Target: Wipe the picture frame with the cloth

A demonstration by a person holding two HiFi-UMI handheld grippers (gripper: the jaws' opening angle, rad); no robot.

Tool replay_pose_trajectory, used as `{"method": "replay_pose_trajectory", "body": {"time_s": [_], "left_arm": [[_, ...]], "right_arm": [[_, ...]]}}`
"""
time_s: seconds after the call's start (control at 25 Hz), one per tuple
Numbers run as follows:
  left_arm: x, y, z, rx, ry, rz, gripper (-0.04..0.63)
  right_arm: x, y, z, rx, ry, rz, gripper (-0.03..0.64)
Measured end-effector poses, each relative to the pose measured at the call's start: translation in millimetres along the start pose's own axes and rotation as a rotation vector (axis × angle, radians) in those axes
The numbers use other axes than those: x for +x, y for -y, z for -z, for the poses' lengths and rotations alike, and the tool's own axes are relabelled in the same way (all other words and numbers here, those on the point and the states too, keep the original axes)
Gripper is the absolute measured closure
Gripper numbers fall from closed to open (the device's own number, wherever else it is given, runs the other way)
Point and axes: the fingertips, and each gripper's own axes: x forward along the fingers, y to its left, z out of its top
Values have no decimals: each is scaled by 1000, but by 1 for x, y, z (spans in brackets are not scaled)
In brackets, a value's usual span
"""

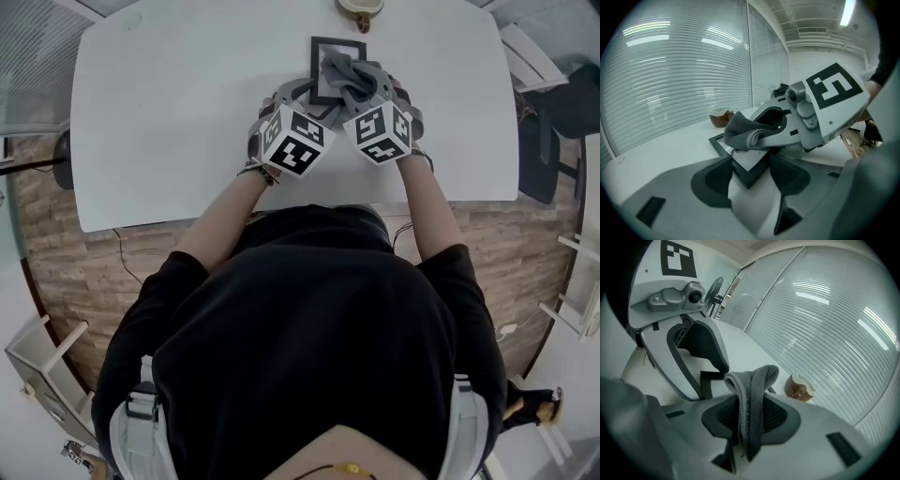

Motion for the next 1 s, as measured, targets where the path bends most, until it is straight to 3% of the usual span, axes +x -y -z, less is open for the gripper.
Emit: {"method": "replay_pose_trajectory", "body": {"time_s": [0.44, 1.0], "left_arm": [[-1, -1, 1, 2, 0, 0, 334], [-1, 0, 0, 2, 1, 0, 334]], "right_arm": [[-5, -7, -1, 9, -4, -15, 514], [-18, -12, -1, 121, 8, -10, 514]]}}
